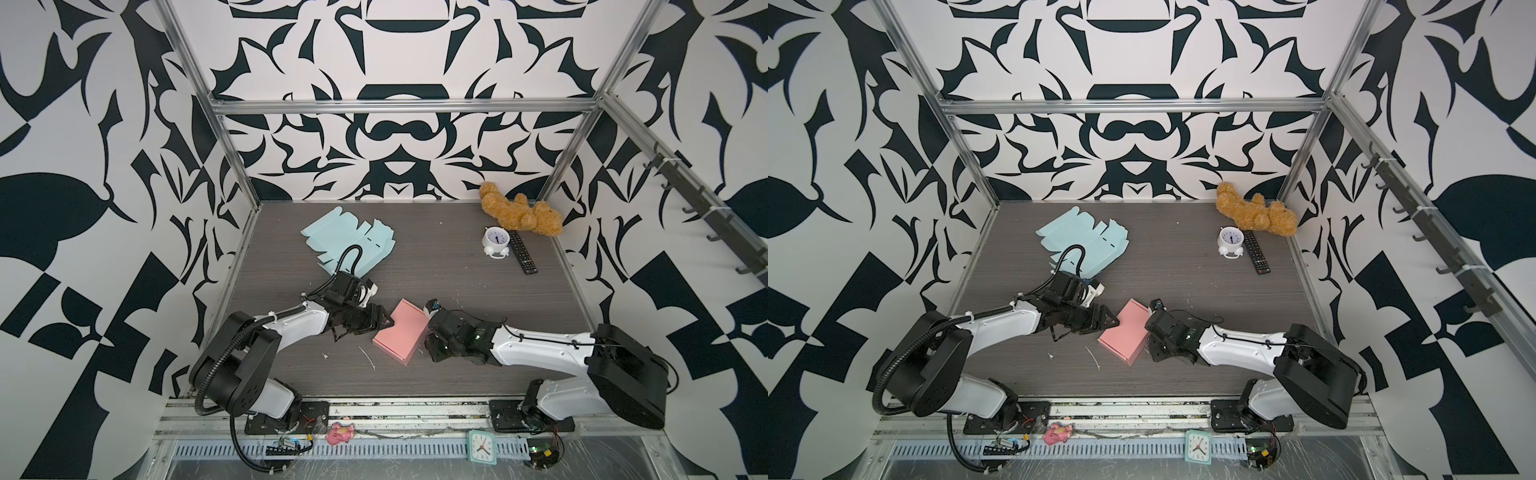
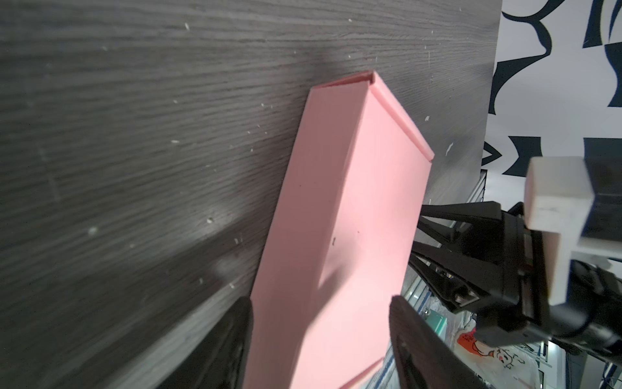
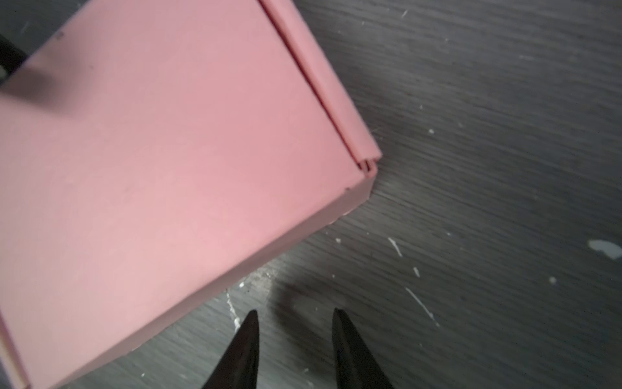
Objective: Assemble paper box
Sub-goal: Fold and tuck the lid into the gap.
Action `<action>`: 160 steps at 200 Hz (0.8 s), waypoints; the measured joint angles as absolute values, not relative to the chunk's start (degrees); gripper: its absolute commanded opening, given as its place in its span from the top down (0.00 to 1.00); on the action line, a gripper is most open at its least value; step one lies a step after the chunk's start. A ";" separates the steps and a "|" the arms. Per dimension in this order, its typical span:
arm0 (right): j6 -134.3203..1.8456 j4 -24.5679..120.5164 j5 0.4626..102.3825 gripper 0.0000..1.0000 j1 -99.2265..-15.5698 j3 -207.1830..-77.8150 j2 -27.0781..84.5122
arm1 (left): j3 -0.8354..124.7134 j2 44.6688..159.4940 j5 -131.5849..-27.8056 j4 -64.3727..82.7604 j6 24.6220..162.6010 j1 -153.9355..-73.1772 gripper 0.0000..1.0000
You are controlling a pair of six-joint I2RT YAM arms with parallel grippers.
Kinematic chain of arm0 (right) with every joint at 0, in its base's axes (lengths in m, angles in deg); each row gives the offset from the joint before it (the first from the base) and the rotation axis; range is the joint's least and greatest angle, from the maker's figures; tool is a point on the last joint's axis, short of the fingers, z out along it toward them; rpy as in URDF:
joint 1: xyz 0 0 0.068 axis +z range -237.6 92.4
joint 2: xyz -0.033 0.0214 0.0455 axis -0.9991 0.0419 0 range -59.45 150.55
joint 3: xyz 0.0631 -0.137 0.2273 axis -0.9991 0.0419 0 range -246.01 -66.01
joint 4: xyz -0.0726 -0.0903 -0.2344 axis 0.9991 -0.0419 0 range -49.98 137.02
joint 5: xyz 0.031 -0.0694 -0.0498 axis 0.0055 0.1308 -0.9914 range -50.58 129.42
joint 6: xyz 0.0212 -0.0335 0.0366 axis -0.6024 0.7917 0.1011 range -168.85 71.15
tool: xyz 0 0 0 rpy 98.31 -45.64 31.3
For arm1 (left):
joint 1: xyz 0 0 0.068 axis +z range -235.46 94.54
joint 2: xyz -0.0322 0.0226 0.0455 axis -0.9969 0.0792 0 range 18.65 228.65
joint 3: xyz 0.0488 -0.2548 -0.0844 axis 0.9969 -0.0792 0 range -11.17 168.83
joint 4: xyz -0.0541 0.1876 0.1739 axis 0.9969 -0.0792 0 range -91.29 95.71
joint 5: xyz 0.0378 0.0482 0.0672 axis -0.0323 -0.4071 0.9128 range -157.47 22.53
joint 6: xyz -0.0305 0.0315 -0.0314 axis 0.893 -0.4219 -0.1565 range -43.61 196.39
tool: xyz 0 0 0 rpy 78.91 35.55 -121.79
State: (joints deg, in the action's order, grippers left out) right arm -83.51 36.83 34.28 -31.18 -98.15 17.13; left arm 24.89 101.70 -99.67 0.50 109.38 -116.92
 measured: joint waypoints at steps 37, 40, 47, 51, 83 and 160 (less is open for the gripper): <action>-85.10 36.61 34.28 0.70 -28.64 -97.49 15.84 | 23.75 99.62 -99.93 0.15 109.45 -116.92 0.32; -85.19 36.61 34.28 0.70 -28.34 -97.49 15.93 | 23.51 99.45 -99.93 0.13 109.45 -116.92 0.32; -85.52 36.63 34.30 0.72 -27.81 -97.49 16.21 | 22.85 99.05 -99.93 0.13 109.54 -116.94 0.32; -85.71 36.65 34.28 0.72 -27.55 -97.49 16.43 | 22.46 98.83 -99.96 0.04 109.60 -116.99 0.32; -86.55 37.59 34.21 0.75 -25.97 -97.65 18.86 | 20.67 97.94 -99.91 -0.09 110.19 -117.93 0.33; -88.60 40.83 34.49 0.77 -24.51 -98.70 21.26 | 20.08 96.89 -98.40 0.43 112.60 -121.82 0.38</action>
